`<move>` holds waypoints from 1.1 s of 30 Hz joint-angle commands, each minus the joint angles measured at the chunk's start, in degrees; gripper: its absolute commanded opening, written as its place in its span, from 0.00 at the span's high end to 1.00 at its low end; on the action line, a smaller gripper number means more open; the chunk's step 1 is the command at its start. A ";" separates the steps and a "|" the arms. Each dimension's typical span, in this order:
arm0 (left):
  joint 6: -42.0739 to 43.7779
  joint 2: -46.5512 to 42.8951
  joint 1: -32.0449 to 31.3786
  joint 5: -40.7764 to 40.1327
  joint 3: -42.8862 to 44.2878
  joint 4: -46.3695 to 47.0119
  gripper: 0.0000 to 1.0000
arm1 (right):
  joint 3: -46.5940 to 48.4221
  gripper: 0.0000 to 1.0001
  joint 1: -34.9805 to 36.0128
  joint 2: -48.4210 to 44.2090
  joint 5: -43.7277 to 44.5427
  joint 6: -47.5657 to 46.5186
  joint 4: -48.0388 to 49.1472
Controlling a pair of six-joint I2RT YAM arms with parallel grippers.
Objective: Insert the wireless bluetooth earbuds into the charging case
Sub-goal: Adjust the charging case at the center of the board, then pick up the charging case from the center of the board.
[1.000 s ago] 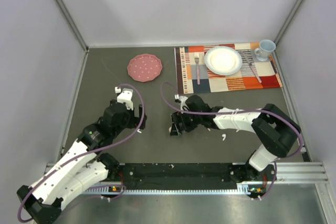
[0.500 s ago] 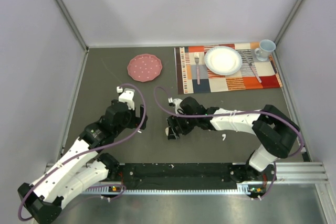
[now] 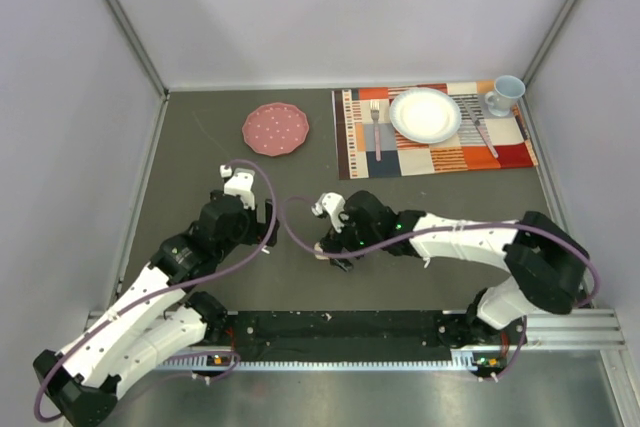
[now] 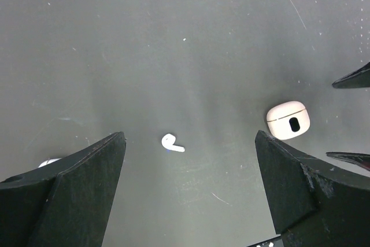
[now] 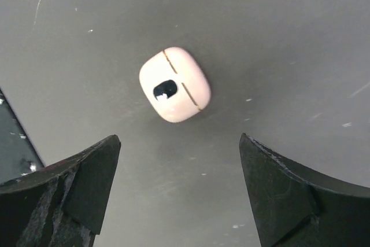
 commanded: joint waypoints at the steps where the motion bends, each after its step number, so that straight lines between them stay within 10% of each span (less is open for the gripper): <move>1: -1.09 -3.33 0.15 -3.40 0.50 0.38 0.01 | -6.45 0.12 0.20 -7.69 3.44 -15.92 10.09; 17: -2.41 -10.90 0.15 -8.24 -0.55 -0.67 0.01 | -8.04 0.19 -8.32 -0.68 -25.99 -28.42 22.86; 33: -2.42 -9.23 0.15 -7.98 -0.38 -0.67 0.01 | -6.73 0.24 -8.59 7.14 -29.25 -32.46 25.33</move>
